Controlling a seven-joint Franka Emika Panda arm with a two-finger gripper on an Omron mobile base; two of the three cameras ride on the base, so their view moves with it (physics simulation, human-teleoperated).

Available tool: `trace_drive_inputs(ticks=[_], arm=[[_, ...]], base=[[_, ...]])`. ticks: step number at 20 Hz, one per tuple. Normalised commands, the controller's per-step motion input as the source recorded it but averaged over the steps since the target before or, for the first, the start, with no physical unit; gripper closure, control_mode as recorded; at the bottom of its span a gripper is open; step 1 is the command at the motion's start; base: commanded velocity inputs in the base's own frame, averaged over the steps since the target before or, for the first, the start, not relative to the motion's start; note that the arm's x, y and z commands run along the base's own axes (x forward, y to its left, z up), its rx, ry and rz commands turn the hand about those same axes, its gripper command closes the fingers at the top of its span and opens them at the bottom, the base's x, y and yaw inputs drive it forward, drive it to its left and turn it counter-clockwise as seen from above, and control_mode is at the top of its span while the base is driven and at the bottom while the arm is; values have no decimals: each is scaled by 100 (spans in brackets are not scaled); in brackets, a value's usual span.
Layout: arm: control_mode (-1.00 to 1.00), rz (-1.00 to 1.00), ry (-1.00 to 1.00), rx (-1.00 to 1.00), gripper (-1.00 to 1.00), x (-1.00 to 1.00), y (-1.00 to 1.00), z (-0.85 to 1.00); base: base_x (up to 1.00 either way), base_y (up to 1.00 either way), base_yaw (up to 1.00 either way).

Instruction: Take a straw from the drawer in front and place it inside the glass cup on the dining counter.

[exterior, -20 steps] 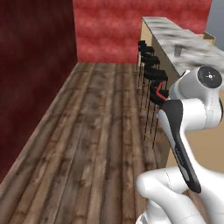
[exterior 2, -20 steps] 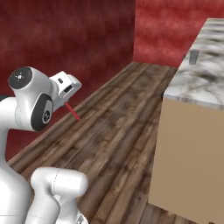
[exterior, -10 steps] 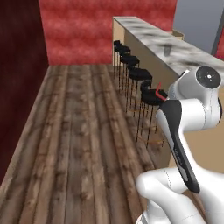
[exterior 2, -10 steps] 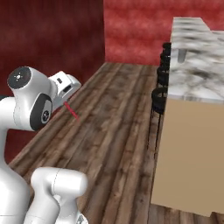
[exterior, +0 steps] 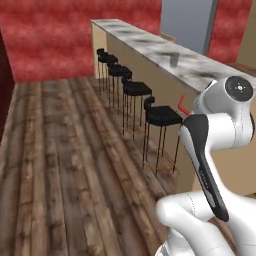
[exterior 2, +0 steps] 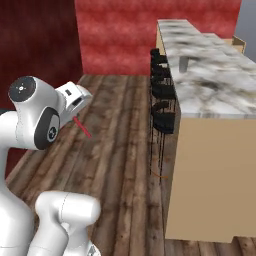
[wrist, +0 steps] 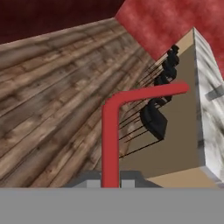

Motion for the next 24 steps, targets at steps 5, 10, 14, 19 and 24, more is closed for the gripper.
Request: trace_drive_inputs(ticks=[5,10,14,19,24], arm=[[100,0,0,0,100,0,0,0],[100,0,0,0,100,0,0,0],[100,0,0,0,100,0,0,0],[100,0,0,0,100,0,0,0],[100,0,0,0,100,0,0,0]], base=[[69,50,-34],[67,76,-30],[60,89,-25],[53,73,-26],[53,33,-31]])
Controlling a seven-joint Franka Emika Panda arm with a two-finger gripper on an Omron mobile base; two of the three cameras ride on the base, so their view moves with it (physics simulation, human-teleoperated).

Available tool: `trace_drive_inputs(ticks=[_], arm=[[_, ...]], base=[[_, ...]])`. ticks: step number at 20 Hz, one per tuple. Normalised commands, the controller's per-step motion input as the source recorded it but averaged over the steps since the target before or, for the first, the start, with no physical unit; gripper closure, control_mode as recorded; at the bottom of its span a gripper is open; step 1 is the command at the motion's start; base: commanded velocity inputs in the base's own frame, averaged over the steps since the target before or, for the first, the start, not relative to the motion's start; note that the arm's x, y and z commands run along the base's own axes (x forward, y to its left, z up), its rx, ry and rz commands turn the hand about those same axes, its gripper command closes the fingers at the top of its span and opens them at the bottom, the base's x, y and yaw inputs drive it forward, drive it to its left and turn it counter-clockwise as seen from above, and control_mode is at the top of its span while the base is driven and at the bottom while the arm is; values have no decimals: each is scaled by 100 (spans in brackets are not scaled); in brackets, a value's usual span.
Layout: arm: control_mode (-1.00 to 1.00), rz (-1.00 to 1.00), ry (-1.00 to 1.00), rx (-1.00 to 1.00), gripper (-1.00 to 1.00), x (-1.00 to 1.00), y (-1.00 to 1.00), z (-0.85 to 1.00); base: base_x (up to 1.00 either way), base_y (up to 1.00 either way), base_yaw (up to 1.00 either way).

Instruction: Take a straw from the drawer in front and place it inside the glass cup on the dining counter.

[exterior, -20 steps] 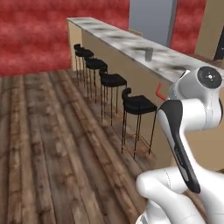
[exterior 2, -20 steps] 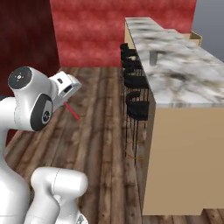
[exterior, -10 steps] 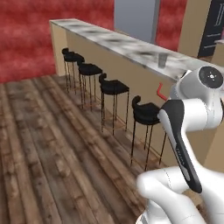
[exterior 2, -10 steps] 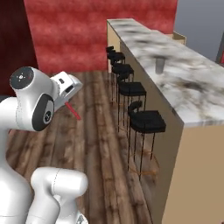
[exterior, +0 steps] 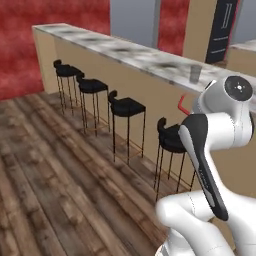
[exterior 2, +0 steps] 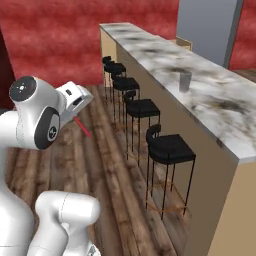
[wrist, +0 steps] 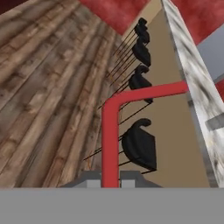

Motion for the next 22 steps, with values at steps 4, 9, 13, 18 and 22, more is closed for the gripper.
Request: trace_drive_inputs(ticks=[4,9,13,18,22], arm=[[100,0,0,0,100,0,0,0],[100,0,0,0,100,0,0,0],[100,0,0,0,100,0,0,0],[100,0,0,0,100,0,0,0],[100,0,0,0,100,0,0,0]], base=[[41,37,-35],[25,54,-34],[19,59,-34],[18,69,-31],[24,67,-31]])
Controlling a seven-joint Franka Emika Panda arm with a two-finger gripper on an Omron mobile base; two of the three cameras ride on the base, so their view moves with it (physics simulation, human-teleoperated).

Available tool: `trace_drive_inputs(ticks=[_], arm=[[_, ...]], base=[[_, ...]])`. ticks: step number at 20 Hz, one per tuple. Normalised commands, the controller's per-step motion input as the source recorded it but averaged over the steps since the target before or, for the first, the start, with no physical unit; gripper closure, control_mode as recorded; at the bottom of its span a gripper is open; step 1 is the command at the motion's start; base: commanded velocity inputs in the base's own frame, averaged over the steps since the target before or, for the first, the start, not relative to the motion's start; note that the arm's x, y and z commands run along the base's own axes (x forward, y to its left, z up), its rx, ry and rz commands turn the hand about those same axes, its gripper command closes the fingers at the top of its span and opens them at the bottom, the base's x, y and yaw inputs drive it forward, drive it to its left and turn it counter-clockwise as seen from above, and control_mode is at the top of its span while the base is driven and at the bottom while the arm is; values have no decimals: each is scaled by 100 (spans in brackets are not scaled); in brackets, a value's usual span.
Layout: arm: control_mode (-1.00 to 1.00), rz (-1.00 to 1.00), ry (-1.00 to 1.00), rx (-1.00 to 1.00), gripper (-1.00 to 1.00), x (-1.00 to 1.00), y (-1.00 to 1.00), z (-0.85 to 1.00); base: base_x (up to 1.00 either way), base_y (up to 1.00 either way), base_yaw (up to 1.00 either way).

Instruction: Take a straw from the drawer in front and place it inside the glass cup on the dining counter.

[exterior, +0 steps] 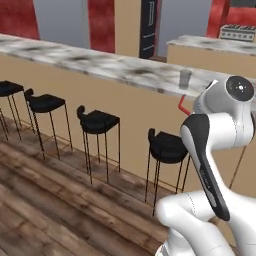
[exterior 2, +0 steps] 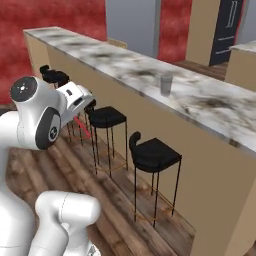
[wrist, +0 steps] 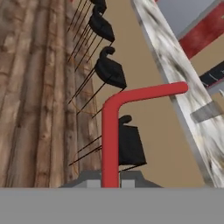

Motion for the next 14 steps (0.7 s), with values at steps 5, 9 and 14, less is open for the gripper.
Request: trace_drive_inputs(ticks=[5,9,14], arm=[[100,0,0,0,100,0,0,0],[100,0,0,0,100,0,0,0],[100,0,0,0,100,0,0,0]], base=[[23,63,-31],[24,44,-33],[15,34,-34]])
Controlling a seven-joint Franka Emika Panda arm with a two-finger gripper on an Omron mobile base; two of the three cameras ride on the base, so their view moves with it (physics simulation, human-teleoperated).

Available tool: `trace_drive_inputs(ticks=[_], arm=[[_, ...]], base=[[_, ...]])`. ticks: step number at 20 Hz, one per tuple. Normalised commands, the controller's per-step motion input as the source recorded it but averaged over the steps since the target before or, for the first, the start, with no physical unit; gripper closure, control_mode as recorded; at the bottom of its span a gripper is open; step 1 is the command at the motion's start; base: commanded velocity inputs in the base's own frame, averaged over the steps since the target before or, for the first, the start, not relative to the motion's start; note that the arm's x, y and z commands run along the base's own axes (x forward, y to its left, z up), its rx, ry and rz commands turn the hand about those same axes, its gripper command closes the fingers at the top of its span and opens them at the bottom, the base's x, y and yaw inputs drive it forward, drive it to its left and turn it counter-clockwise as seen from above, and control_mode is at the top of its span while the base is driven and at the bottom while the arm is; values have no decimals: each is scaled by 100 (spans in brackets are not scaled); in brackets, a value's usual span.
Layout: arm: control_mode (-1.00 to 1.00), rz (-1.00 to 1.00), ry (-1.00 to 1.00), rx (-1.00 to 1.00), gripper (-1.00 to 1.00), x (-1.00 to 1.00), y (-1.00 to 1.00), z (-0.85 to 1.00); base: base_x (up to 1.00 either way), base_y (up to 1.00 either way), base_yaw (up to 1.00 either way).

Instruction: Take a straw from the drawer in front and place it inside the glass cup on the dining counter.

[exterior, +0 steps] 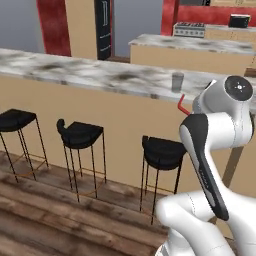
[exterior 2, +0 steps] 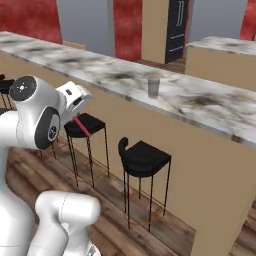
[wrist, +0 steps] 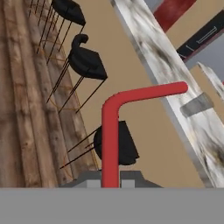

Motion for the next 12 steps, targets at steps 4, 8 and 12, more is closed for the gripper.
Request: trace_drive_inputs(ticks=[4,8,12], arm=[[100,0,0,0,100,0,0,0],[100,0,0,0,100,0,0,0],[100,0,0,0,100,0,0,0]], base=[[16,43,-33],[15,64,-29],[15,76,-25]])
